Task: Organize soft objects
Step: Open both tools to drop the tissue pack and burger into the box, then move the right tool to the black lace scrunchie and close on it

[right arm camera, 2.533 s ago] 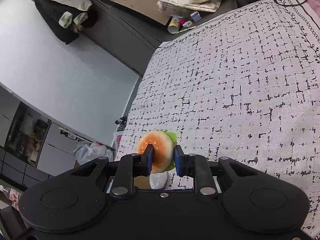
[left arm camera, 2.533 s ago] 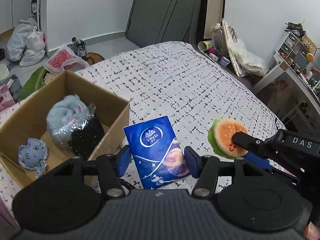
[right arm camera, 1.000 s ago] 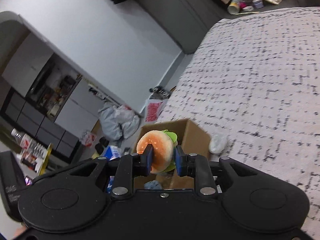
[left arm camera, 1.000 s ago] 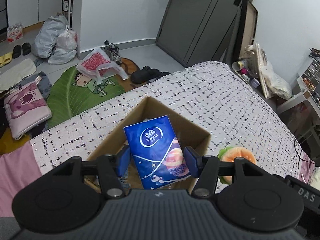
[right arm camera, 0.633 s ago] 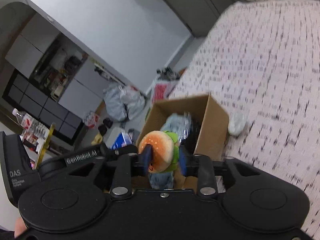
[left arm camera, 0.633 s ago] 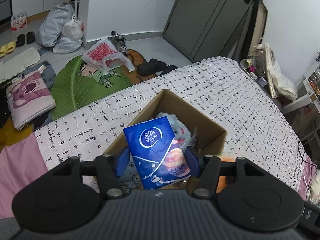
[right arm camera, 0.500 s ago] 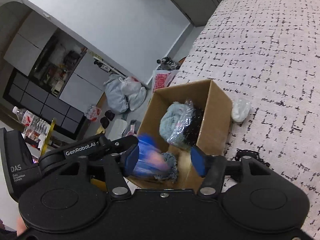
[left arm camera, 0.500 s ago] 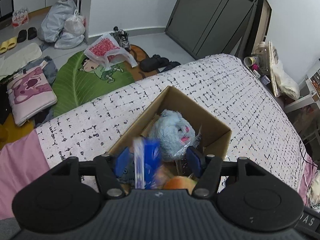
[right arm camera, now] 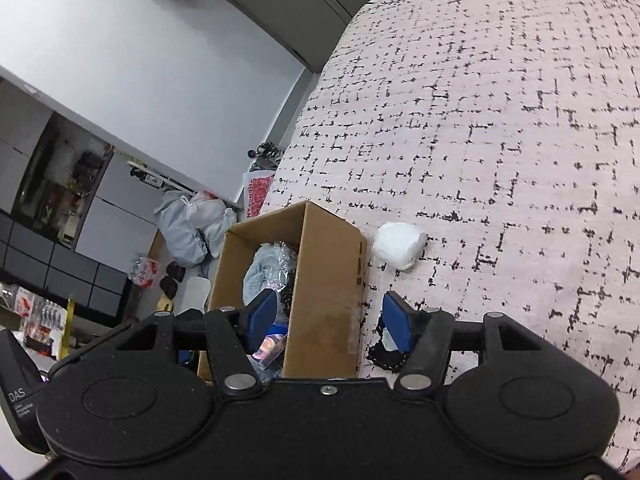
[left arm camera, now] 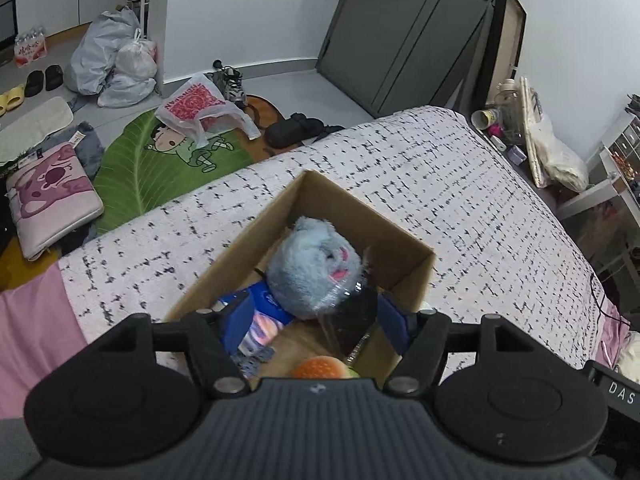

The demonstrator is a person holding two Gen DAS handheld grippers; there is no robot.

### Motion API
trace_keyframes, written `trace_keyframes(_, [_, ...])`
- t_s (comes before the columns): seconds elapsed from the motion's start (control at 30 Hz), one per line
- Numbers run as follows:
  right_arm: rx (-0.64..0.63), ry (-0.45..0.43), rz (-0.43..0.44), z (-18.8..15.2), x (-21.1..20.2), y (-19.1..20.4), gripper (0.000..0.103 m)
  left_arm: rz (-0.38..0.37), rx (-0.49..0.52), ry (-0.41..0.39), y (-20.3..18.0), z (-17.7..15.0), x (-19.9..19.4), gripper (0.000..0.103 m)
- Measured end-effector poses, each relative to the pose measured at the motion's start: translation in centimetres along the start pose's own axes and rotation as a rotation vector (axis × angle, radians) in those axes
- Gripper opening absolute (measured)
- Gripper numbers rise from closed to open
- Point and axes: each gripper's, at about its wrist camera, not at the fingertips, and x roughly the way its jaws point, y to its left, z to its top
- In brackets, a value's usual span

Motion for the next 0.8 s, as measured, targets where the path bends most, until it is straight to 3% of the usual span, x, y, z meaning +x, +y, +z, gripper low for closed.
trace_keyframes(0.57, [0.173,0.051,-0.036,-1.3,0.8,-5.0,0.058,-0.077,0.030,0.013,-5.2,-2.7,0.0,0.067])
trace_keyframes(0.8, [0.236,0.084,-0.045,-2.0,2.6,-6.3,0.046,-0.078,0.050,0.041,-7.0,-3.4,0.7,0.064])
